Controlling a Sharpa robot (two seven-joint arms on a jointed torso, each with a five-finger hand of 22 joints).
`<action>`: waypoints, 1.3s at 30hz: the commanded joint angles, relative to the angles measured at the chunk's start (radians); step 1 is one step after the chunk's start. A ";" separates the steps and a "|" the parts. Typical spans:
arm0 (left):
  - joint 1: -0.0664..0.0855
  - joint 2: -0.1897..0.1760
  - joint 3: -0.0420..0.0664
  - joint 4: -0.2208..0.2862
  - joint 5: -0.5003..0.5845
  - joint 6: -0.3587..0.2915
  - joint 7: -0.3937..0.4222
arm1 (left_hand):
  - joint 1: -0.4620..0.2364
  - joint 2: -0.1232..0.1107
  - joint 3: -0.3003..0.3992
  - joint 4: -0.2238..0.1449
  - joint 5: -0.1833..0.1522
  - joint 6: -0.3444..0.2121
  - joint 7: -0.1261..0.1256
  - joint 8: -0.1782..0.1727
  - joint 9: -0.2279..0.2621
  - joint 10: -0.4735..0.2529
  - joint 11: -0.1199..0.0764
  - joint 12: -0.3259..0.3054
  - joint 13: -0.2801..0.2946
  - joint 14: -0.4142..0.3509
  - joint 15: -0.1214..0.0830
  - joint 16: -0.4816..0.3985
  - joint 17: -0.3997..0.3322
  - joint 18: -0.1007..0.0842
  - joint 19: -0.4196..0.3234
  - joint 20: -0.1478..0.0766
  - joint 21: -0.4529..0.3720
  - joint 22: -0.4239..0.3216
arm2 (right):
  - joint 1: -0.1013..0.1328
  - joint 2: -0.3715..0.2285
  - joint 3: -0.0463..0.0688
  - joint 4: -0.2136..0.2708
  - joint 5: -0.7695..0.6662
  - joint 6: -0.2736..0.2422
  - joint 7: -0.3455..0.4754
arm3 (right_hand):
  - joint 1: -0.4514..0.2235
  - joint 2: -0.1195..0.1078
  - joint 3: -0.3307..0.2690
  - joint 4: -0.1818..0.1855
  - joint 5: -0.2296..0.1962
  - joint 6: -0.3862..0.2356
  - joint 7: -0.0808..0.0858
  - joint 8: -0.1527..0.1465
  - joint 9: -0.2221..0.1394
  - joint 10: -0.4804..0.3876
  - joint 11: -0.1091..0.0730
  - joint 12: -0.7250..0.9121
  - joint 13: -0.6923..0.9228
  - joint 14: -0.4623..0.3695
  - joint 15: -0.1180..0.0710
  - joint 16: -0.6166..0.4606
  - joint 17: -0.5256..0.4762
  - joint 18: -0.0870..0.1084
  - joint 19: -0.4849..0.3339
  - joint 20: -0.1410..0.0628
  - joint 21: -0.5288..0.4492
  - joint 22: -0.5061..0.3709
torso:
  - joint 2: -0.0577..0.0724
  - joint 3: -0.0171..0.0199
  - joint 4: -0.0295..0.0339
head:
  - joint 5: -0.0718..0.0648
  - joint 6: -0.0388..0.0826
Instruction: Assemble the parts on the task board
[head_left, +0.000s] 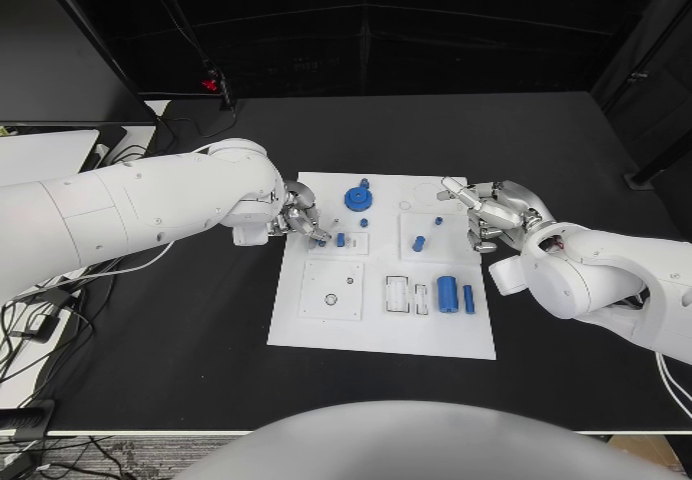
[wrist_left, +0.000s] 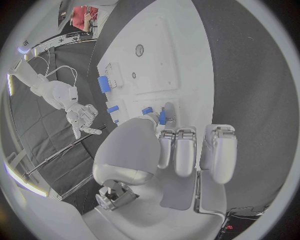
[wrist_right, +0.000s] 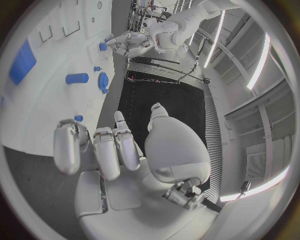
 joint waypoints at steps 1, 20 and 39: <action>-0.006 0.000 -0.004 -0.001 -0.007 0.037 -0.024 | 0.019 0.032 0.083 -0.059 0.004 0.001 -0.008 -0.001 0.002 0.110 -0.002 -0.005 0.261 0.104 -0.003 0.001 0.264 -0.006 0.104 0.008 0.003 0.264 | 0.001 0.000 0.000 0.002 -0.002 -0.003 0.008 | -0.003 0.010 -0.006 -0.002 0.003 -0.009 0.025 0.003 -0.001 0.106 0.004 0.003 0.263 0.104 0.007 0.002 0.263 0.014 -0.008 0.001 -0.004 0.194 | 0.000 -0.0001 -0.0001 | 0.001 0.000; -0.007 0.008 -0.004 -0.016 -0.007 0.051 -0.013 | 0.011 0.029 0.091 -0.059 0.003 0.000 -0.007 -0.002 0.003 0.110 -0.001 -0.005 0.261 0.104 -0.003 0.001 0.264 -0.006 0.104 0.009 0.003 0.264 | 0.001 0.000 0.000 0.002 0.000 -0.002 0.006 | -0.006 0.013 -0.008 -0.001 0.006 -0.010 0.025 0.007 -0.001 0.106 0.004 0.003 0.263 0.104 0.007 0.002 0.263 0.014 -0.008 0.001 -0.004 0.194 | 0.000 0.0005 0.0007 | -0.004 0.000; -0.010 0.013 -0.004 -0.020 -0.007 0.061 -0.010 | 0.007 0.027 0.094 -0.059 0.003 -0.001 -0.006 -0.002 0.004 0.110 0.000 -0.005 0.261 0.104 -0.003 0.001 0.264 -0.006 0.104 0.010 0.003 0.264 | 0.001 0.001 0.000 0.001 0.002 -0.004 0.006 | -0.006 0.013 -0.008 -0.001 0.006 -0.010 0.025 0.007 -0.001 0.106 0.004 0.003 0.263 0.104 0.007 0.002 0.263 0.014 -0.008 0.001 -0.004 0.194 | 0.000 0.0009 0.0006 | 0.000 0.000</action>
